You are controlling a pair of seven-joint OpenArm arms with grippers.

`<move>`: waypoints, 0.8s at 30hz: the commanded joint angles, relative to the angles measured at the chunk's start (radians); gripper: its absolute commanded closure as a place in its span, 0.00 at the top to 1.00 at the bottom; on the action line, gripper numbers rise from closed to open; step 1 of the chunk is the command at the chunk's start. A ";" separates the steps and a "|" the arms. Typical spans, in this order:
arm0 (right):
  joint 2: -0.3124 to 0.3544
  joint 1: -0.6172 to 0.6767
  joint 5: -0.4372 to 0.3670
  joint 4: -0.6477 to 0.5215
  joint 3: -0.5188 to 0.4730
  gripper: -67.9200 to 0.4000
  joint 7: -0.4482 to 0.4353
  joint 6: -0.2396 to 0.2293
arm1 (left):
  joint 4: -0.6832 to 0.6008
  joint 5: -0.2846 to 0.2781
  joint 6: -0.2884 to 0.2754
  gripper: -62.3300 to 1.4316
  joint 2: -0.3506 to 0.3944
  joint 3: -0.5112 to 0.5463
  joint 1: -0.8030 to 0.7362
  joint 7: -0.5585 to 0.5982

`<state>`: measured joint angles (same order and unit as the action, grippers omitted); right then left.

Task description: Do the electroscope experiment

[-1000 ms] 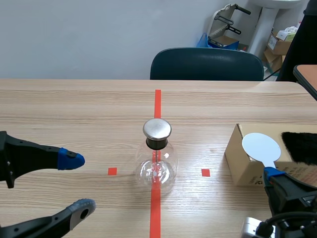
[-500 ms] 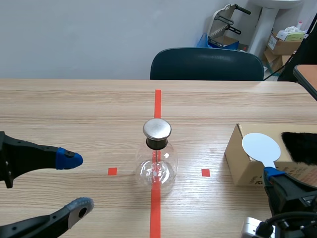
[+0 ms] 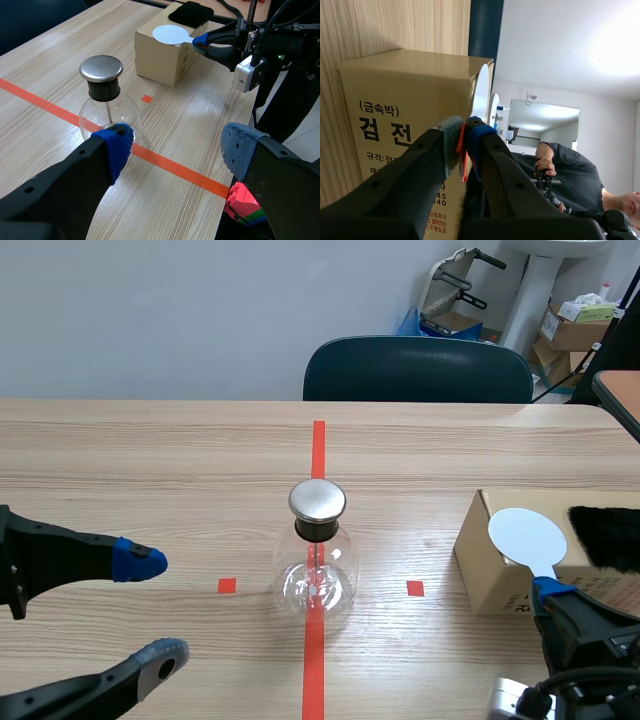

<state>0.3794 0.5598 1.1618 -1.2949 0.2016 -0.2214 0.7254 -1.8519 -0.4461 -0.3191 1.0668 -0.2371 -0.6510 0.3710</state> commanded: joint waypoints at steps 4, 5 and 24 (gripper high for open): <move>0.011 -0.011 -0.003 -0.013 -0.013 0.02 0.002 0.058 | -0.012 -0.007 -0.006 0.65 -0.006 0.003 -0.002 0.014; 0.011 -0.011 -0.003 -0.013 -0.013 0.02 0.002 0.058 | -0.012 -0.007 -0.006 0.65 -0.006 0.003 -0.002 0.014; 0.010 -0.011 -0.026 -0.114 -0.008 0.02 0.014 0.058 | 0.299 0.073 -0.072 0.60 -0.210 -0.128 0.293 0.030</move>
<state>0.3794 0.5606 1.1381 -1.3575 0.2020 -0.2165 0.7212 -1.5444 -0.3687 -0.3904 0.8631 -0.3622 -0.3664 0.3870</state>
